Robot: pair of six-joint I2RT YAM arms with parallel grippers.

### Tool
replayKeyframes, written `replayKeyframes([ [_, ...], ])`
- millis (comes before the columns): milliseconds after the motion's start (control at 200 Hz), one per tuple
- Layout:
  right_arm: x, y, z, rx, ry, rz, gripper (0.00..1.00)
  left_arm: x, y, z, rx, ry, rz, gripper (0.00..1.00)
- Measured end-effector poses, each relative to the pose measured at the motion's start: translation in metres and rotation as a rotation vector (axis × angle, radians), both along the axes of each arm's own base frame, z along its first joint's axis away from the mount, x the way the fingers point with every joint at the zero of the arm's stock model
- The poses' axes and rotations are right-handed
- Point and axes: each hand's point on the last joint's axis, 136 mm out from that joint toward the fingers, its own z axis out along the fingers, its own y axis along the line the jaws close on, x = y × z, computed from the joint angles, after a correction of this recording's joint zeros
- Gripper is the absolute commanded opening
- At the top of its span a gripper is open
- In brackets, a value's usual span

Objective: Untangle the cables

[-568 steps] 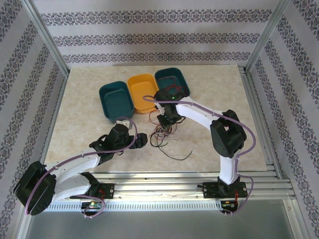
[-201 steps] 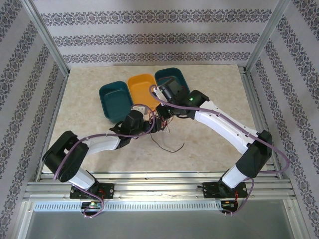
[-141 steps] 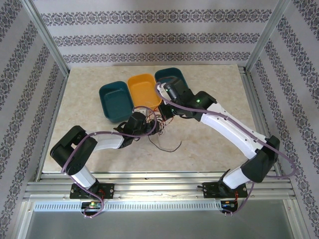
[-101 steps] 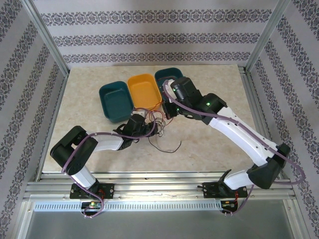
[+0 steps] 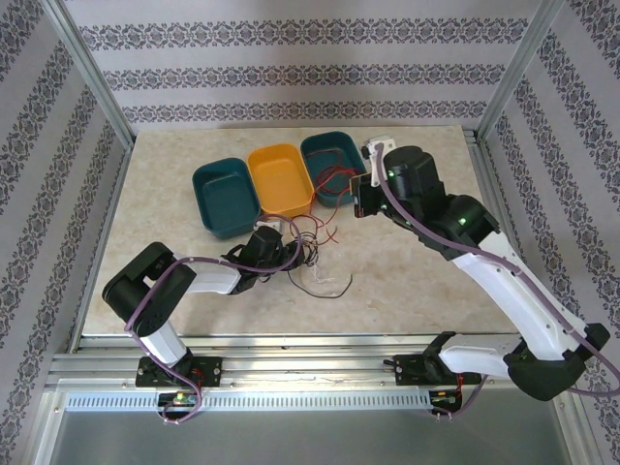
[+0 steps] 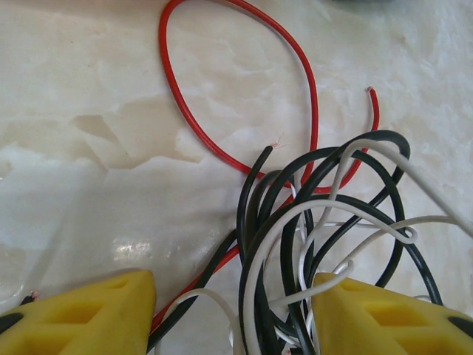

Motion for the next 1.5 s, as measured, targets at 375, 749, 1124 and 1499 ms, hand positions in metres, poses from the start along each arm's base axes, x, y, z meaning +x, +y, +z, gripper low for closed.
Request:
replayKeyframes([
  [375,-0.005,-0.039,0.039,0.075,-0.110,-0.114,0.00,0.003,0.004,0.029,-0.030,-0.069,0.023,0.41],
  [749,-0.011,-0.065,0.071,0.095,-0.201,-0.192,0.00,-0.003,0.015,0.017,-0.013,-0.041,0.059,0.22],
  [1124,-0.024,-0.097,0.104,0.119,-0.293,-0.280,0.00,-0.006,0.013,0.015,0.001,-0.037,0.027,0.65],
  [1499,0.052,-0.056,0.043,0.042,-0.102,-0.247,0.00,-0.013,0.018,0.076,-0.047,-0.145,0.000,0.99],
])
